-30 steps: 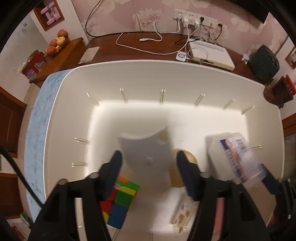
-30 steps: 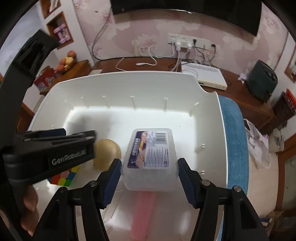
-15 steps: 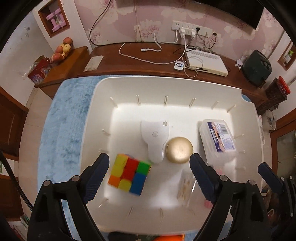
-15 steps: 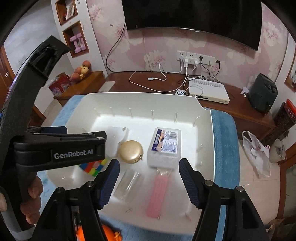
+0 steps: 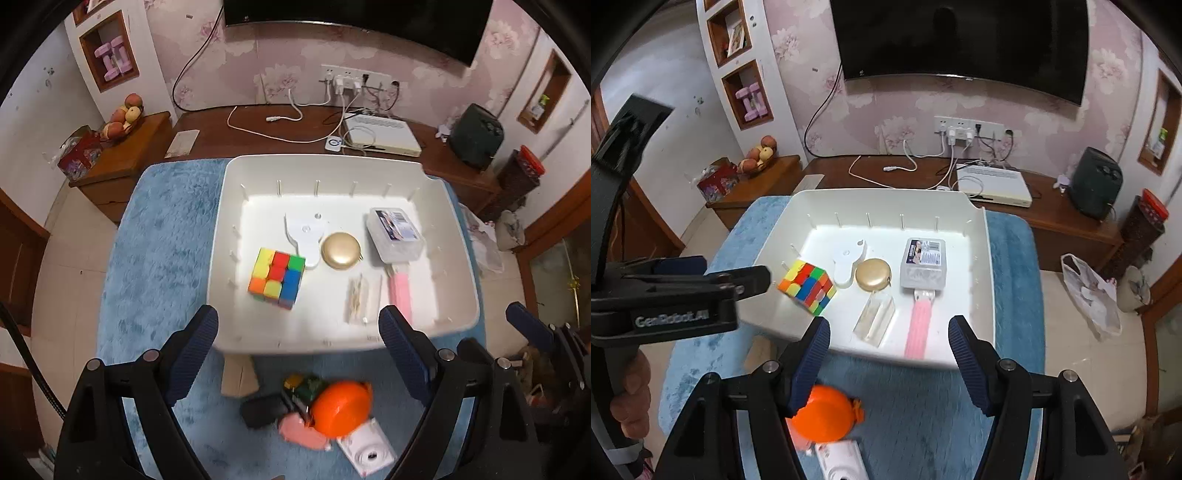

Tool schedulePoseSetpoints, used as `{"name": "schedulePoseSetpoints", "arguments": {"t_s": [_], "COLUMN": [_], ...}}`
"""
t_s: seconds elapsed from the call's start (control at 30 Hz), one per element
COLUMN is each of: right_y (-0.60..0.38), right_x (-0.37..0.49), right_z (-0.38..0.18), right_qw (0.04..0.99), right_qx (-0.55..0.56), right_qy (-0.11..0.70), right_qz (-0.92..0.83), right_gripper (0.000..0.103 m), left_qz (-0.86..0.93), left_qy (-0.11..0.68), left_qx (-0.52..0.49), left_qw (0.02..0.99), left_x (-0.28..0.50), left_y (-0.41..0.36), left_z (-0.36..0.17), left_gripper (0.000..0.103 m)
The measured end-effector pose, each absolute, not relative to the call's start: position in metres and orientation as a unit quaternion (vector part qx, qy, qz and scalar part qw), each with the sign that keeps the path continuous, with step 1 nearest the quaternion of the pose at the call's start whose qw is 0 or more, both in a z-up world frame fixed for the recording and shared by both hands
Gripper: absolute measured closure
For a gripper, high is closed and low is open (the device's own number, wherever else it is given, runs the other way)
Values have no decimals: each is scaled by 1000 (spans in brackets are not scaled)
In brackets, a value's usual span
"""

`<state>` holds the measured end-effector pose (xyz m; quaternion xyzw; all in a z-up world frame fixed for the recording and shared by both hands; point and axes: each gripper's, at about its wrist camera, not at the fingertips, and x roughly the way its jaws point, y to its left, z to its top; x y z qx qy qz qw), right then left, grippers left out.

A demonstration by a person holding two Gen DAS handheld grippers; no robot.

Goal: Organize rigid objects
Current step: 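Grasp the orange round case with the left gripper while the right grasps the white compact device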

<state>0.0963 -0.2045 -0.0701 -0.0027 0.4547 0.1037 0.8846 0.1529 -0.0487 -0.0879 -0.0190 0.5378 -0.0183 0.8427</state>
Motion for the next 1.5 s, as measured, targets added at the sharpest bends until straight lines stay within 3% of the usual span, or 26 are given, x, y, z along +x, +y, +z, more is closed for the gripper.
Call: {"name": "schedulePoseSetpoints", "arguments": {"t_s": [0.23,0.5,0.73,1.0,1.2,1.4,1.5], "right_y": [-206,-201,-191,-174,-154,-158,-161], "right_x": [50,6,-17,-38,-38,-30,-34], "right_z": [-47,-58,-100,-172,-220,-256,-256], "right_qw": [894,887,865,838,827,817,829], "right_qx": [11,19,12,-30,-90,-82,-83], "right_qy": [441,457,498,536,540,556,536], "right_qz": [75,59,57,98,130,128,139], "right_gripper": [36,35,35,35,35,35,42], "left_qz": [-41,-51,-69,-146,-197,-219,-224], "left_qy": [527,522,528,515,517,537,539], "left_qx": [-30,-36,8,141,215,262,278], "left_qw": [848,850,846,833,805,771,763], "left_x": [111,72,50,35,42,54,57], "left_y": [-20,23,23,-31,-58,-73,-82], "left_z": [-63,-59,-80,-120,-155,-188,-197], "left_gripper": [13,13,13,13,13,13,13]}}
